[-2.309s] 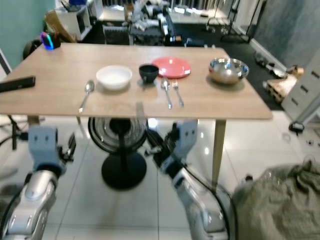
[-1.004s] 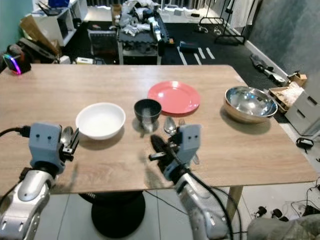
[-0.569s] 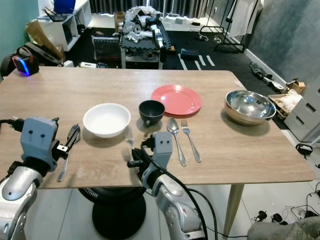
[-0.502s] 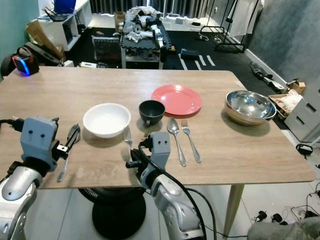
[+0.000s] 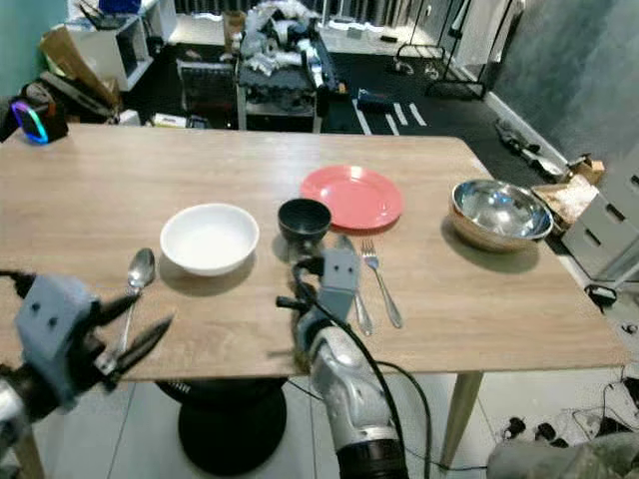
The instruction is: Setting the table
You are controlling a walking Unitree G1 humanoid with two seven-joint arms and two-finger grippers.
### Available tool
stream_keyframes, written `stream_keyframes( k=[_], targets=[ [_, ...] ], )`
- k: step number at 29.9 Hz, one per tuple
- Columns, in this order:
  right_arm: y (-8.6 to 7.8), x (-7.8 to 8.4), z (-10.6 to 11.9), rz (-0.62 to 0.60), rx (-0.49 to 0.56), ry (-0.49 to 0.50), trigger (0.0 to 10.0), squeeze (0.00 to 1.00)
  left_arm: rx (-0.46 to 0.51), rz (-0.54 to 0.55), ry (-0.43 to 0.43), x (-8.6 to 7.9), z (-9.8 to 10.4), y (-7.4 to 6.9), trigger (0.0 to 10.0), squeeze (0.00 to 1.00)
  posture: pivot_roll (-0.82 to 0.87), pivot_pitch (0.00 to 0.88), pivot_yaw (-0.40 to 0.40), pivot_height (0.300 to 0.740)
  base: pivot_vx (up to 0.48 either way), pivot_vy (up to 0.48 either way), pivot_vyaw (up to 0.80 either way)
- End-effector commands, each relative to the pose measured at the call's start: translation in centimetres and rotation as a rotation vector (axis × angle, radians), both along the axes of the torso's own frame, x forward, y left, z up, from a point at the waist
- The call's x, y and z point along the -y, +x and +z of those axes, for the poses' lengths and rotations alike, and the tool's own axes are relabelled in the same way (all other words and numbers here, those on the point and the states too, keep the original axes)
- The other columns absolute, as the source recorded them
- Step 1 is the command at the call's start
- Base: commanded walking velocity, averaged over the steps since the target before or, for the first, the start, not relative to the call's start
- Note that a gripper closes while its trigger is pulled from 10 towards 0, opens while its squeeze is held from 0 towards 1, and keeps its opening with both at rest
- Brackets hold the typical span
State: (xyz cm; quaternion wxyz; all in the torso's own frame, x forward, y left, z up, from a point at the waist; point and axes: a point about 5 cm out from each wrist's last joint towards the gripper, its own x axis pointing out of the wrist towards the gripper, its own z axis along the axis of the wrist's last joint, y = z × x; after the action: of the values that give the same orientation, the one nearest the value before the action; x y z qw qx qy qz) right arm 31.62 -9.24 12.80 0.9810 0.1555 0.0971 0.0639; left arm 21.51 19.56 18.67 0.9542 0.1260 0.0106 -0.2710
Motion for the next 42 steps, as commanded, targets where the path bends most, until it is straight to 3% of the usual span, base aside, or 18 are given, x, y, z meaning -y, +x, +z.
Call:
stream_keyframes(
  k=[1, 5, 8, 10, 14, 18, 23, 39, 40, 42],
  targets=[
    [-0.3, 0.4, 0.0, -0.015, -0.011, -0.009, 10.0, 0.00, -0.013, -0.013, 0.000, 0.0, 0.1, -0.2, 10.0, 0.00, 0.05, 0.031, 0.009, 0.740, 0.000, 0.000, 0.00],
    [-1.3, 0.1, -0.2, 0.028, -0.020, -0.011, 10.0, 0.00, -0.026, -0.011, -0.010, 0.1, 0.0, 0.0, 10.0, 0.00, 0.04, 0.029, 0.013, 0.740, 0.000, 0.000, 0.00],
    [-1.8, -1.2, -0.8, 0.094, -0.035, -0.018, 10.0, 0.00, -0.040, -0.025, -0.020, 0.6, -0.1, 0.1, 10.0, 0.00, 0.04, 0.020, 0.019, 0.740, 0.000, 0.000, 0.00],
    [-1.8, -2.4, -1.3, 0.140, -0.044, -0.026, 10.0, 0.00, -0.045, -0.036, -0.022, 1.0, -0.3, 0.2, 10.0, 0.00, 0.04, 0.017, 0.020, 0.740, 0.000, 0.000, 0.00],
    [-1.8, -2.9, -1.5, 0.155, -0.048, -0.027, 10.0, 0.00, -0.047, -0.039, -0.024, 1.1, -0.3, 0.3, 10.0, 0.00, 0.04, 0.015, 0.022, 0.740, 0.000, 0.000, 0.00],
    [-0.7, -5.0, -2.0, 0.181, -0.057, -0.034, 10.0, 0.00, -0.045, -0.034, -0.033, 1.4, -0.4, 0.5, 10.0, 0.00, 0.07, 0.012, 0.020, 0.740, 0.000, 0.000, 0.00],
    [-0.2, -5.2, -1.9, 0.166, -0.058, -0.044, 10.0, 0.00, -0.049, -0.027, -0.031, 1.4, -0.4, 0.3, 10.0, 0.00, 0.08, 0.018, 0.013, 0.740, 0.000, 0.000, 0.00],
    [0.9, -3.5, -2.2, 0.052, -0.063, -0.040, 10.0, 0.02, -0.067, -0.008, -0.032, 1.5, -0.7, 0.0, 10.0, 0.00, 0.08, 0.039, 0.011, 0.740, 0.000, 0.000, 0.00],
    [0.9, -3.6, -2.2, 0.057, -0.061, -0.026, 10.0, 1.00, -0.067, -0.008, -0.032, 1.5, -0.7, 0.0, 10.0, 0.00, 0.08, 0.039, 0.013, 0.740, 0.000, 0.000, 0.00],
    [0.8, -3.7, -2.1, 0.060, -0.059, -0.018, 10.0, 1.00, -0.067, -0.008, -0.032, 1.5, -0.7, 0.1, 10.0, 0.00, 0.08, 0.040, 0.014, 0.740, 0.000, 0.000, 0.00]
  ],
)
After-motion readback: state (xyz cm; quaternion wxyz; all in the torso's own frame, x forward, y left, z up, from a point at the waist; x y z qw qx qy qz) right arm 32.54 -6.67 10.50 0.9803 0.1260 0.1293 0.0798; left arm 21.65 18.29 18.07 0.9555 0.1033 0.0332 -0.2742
